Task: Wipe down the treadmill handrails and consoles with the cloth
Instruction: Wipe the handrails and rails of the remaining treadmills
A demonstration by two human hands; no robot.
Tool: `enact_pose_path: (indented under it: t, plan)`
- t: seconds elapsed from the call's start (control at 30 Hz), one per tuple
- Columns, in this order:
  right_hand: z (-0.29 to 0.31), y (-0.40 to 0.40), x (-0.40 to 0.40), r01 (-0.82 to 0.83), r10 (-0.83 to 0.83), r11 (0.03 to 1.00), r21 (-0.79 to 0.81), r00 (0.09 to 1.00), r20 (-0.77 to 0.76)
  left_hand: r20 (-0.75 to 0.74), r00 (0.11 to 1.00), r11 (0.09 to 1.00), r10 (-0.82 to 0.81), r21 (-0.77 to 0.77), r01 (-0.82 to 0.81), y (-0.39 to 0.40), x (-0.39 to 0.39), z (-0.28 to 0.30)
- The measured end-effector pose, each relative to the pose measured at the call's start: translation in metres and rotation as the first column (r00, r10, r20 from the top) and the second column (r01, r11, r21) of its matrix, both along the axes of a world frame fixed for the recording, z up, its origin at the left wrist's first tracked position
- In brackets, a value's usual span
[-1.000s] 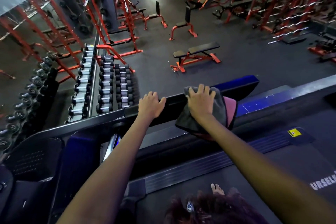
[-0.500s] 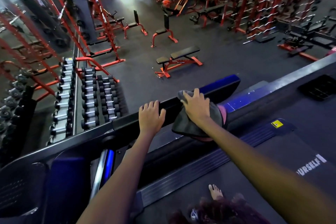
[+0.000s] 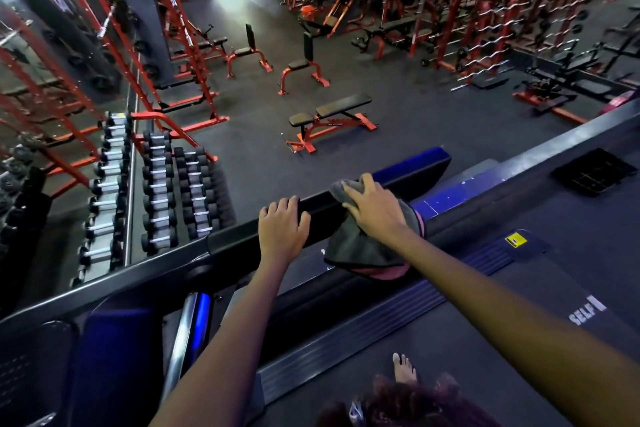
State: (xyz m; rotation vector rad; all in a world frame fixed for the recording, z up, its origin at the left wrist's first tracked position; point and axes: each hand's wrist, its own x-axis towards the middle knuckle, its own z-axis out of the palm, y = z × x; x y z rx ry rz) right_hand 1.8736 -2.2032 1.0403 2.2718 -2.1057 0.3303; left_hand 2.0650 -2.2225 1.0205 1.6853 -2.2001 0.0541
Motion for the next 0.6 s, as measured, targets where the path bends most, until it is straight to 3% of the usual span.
enact_pose_path:
  t: [0.23,0.47,0.6]
  plan:
    - [0.012,-0.022,-0.014,0.234,-0.235,0.971,0.041,0.971,0.031,0.001,1.0,1.0,-0.001,-0.003,0.001,0.0,0.0,0.0]
    - [-0.008,0.009,-0.032,0.019,-0.012,0.999,-0.05,0.991,0.135,-0.009,1.0,1.0,-0.008,0.005,0.008,0.0,-0.001,-0.001]
    - [0.003,-0.011,-0.048,0.227,-0.226,0.974,0.003,0.968,0.111,-0.003,1.0,1.0,-0.003,0.023,0.003,-0.001,-0.001,0.001]
